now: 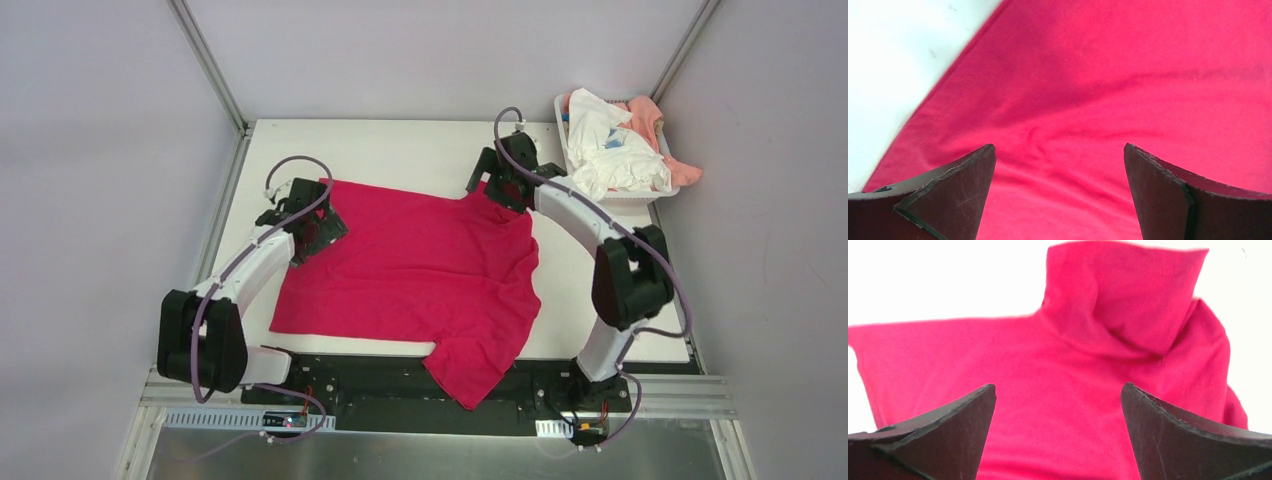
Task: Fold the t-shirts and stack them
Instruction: Flatten out the tshirt
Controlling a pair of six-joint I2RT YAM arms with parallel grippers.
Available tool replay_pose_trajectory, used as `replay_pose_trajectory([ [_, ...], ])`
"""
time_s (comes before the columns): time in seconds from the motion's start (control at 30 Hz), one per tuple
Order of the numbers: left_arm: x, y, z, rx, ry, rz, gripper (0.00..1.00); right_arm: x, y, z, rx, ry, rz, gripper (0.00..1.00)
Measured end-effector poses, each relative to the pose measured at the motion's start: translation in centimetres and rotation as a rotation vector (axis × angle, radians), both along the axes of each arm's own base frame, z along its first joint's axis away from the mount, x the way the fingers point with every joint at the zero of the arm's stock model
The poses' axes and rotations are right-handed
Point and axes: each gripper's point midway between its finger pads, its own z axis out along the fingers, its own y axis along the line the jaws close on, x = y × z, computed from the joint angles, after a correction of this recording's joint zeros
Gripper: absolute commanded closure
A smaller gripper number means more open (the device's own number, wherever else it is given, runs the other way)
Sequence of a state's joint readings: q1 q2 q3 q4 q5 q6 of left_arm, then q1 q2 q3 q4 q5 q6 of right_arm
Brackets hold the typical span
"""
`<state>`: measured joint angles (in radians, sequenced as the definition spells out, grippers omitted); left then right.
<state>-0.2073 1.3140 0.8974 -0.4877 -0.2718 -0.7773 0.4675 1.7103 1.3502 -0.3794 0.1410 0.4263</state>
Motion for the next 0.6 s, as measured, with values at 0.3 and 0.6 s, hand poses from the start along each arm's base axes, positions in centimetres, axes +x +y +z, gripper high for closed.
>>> replay_pose_trajectory([
  [0.3,0.3,-1.7,-4.5,-0.039,0.133,-0.079,0.01,7.1,-0.5,-7.6,-0.013,0.121,-0.062,0.01],
  [0.6,0.2,-1.6,-6.5,-0.021,0.197,-0.098,0.01,10.9,0.0,-9.3,0.004,0.123,-0.097,0.01],
])
